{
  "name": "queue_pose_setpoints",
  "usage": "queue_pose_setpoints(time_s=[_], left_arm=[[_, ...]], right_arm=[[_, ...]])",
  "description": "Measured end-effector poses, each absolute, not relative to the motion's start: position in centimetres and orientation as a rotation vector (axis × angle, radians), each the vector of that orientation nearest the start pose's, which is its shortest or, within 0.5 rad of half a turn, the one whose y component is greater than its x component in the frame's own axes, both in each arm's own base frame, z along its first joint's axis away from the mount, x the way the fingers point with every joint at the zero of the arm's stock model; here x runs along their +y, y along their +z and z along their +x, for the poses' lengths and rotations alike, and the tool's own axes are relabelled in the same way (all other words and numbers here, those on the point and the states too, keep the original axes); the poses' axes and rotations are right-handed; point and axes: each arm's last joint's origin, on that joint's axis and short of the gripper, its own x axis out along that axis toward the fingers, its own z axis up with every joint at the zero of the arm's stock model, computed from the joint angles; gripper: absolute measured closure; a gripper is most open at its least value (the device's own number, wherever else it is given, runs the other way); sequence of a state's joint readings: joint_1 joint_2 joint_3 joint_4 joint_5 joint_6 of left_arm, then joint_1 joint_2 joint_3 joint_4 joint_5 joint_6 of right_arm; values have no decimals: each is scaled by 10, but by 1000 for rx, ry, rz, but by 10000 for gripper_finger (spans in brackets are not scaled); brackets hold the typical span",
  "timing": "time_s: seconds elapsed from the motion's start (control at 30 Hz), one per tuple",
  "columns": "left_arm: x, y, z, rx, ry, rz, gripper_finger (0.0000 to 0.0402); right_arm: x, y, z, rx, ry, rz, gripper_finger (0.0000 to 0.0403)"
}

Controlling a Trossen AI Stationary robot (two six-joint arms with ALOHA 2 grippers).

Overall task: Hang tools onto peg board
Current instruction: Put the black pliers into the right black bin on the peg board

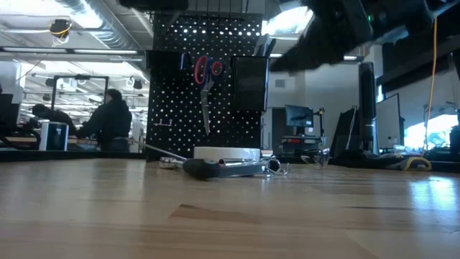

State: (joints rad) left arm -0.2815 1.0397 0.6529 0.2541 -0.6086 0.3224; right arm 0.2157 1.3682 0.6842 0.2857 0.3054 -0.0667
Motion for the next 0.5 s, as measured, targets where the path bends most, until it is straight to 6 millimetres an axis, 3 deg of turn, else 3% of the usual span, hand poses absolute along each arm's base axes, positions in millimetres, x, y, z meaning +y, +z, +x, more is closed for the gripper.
queue_pose_setpoints(time_s=[0.17,0.33,0.5], left_arm=[[-23,300,228,2,435,369,333],[-4,311,229,-128,432,342,338],[3,313,230,-153,450,333,336]], right_arm=[[43,269,257,205,-235,-264,265],[38,319,241,-10,-297,-279,265],[37,344,241,-86,-373,-326,251]])
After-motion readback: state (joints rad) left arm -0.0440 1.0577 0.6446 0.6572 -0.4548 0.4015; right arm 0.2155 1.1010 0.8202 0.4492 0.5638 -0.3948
